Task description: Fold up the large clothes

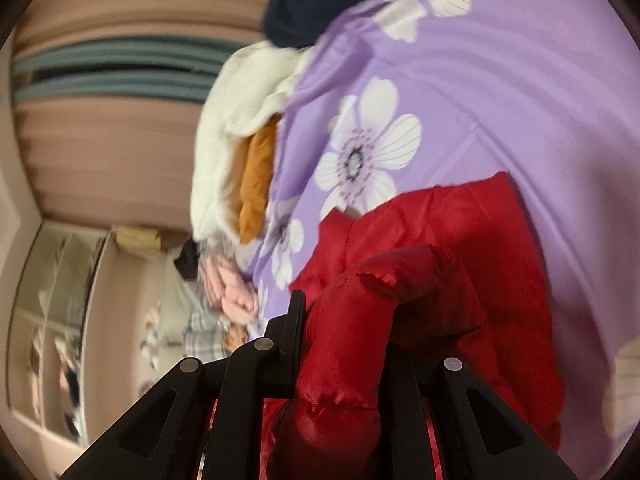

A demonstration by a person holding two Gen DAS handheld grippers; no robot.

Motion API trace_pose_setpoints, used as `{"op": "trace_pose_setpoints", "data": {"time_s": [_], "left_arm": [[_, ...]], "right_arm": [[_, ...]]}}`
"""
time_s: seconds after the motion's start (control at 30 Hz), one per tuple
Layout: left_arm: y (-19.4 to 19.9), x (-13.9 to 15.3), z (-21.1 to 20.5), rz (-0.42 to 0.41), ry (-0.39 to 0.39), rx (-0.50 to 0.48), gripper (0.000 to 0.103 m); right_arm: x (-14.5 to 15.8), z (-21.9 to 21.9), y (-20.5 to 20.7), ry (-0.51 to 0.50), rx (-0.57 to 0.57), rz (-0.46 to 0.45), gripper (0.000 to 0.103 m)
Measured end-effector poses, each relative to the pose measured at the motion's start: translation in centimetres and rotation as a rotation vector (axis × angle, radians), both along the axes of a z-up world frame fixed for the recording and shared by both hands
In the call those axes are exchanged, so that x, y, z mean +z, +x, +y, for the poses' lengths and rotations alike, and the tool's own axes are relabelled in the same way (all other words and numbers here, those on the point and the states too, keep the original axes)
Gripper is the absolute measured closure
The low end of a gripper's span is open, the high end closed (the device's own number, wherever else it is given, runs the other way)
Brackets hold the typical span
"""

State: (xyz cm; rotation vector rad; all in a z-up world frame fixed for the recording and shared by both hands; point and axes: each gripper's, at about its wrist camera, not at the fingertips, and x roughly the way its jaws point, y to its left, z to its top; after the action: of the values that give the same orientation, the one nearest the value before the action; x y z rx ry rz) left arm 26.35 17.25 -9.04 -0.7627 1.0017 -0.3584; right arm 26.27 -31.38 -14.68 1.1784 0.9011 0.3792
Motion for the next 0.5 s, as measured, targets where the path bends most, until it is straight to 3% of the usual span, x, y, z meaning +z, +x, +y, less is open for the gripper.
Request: {"op": "trace_pose_setpoints", "data": {"time_s": [0.27, 0.37, 0.43, 0.5], "left_arm": [[6.6, -4.7, -0.6, 0.152, 0.024, 0.067, 0.081], [7.6, -6.0, -0.2, 0.195, -0.009, 0.096, 0.075], [8.0, -6.4, 0.4, 0.221, -0.047, 0.121, 0.069], [8.2, -5.8, 0.8, 0.224, -0.079, 0.133, 0.057]], "right_arm": [[-4.2, -0.6, 3.7, 0.075, -0.065, 0.154, 0.084], [-4.8, -1.1, 4.3, 0.14, -0.064, 0.161, 0.065], [-4.8, -1.5, 4.5, 0.192, -0.067, 0.15, 0.047], [-4.2, -1.8, 4.6, 0.215, -0.081, 0.132, 0.04]]}}
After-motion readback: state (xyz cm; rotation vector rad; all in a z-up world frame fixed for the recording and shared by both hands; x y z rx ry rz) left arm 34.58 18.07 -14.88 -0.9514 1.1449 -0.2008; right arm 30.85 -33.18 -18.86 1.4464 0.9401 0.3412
